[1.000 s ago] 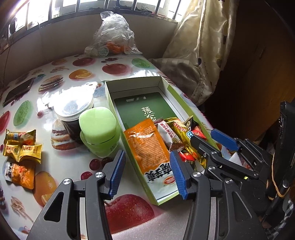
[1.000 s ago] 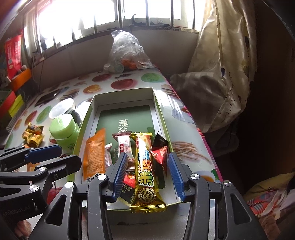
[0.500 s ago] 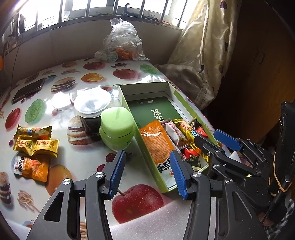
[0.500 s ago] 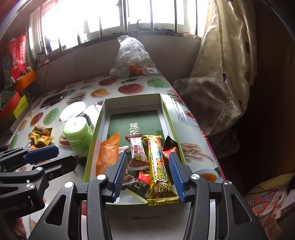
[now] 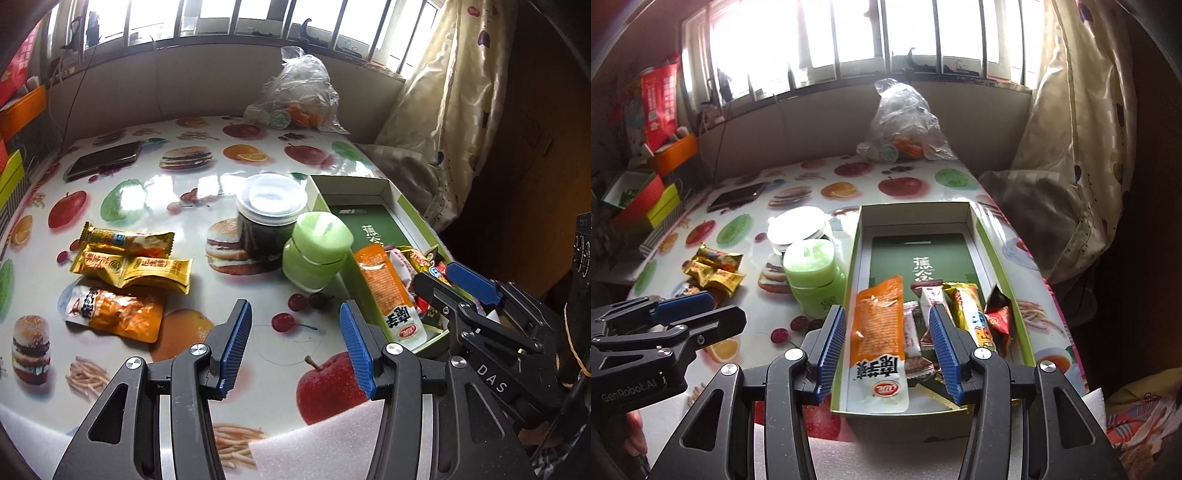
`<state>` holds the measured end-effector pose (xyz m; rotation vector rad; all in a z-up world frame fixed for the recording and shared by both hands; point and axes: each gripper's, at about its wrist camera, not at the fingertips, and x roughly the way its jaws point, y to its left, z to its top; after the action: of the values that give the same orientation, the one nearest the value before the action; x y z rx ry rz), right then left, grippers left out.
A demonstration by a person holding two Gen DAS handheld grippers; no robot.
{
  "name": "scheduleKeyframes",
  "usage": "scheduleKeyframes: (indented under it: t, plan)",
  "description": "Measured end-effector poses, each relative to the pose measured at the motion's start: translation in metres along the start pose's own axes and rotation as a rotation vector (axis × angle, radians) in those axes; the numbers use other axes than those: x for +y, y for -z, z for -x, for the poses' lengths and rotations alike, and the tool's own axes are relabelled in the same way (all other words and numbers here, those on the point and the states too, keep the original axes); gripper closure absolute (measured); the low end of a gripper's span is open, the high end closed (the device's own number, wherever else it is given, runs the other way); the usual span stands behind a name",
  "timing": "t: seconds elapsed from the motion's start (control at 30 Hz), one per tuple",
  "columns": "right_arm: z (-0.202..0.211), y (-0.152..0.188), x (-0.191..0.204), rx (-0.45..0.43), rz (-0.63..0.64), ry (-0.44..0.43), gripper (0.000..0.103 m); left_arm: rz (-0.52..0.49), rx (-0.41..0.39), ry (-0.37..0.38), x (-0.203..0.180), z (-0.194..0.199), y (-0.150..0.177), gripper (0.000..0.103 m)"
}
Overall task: Organize snacks
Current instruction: 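Move both tools back to the snack pile and grasp the gold peanut candy with the right tool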
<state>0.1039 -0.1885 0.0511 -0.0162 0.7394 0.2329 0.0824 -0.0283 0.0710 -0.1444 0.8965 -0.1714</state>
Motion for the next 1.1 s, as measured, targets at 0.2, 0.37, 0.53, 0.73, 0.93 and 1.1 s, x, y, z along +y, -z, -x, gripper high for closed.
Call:
scheduleKeyframes:
  t: [0.2,0.37,0.53,0.73,0.93,1.1]
  plan:
    - [-0.003,-0.003,0.017,0.002,0.028,-0.044,0.057,0.029,-0.015,-0.03,0.024,0.008,0.004,0.052]
    - [-0.008,-0.005,0.036,0.005,0.061,-0.085,0.057,0.062,-0.022,-0.057,0.048,0.015,0.007,0.052]
    - [-0.016,-0.005,0.061,0.018,0.11,-0.121,0.057,0.107,-0.02,-0.099,0.076,0.018,0.012,0.052]
    - [-0.031,-0.008,0.089,0.039,0.148,-0.166,0.057,0.153,-0.021,-0.136,0.106,0.022,0.018,0.052]
    - [-0.05,-0.013,0.121,0.073,0.203,-0.244,0.057,0.22,-0.007,-0.177,0.14,0.02,0.026,0.052]
    - [-0.071,-0.018,0.146,0.105,0.237,-0.28,0.057,0.266,0.006,-0.198,0.161,0.018,0.031,0.052]
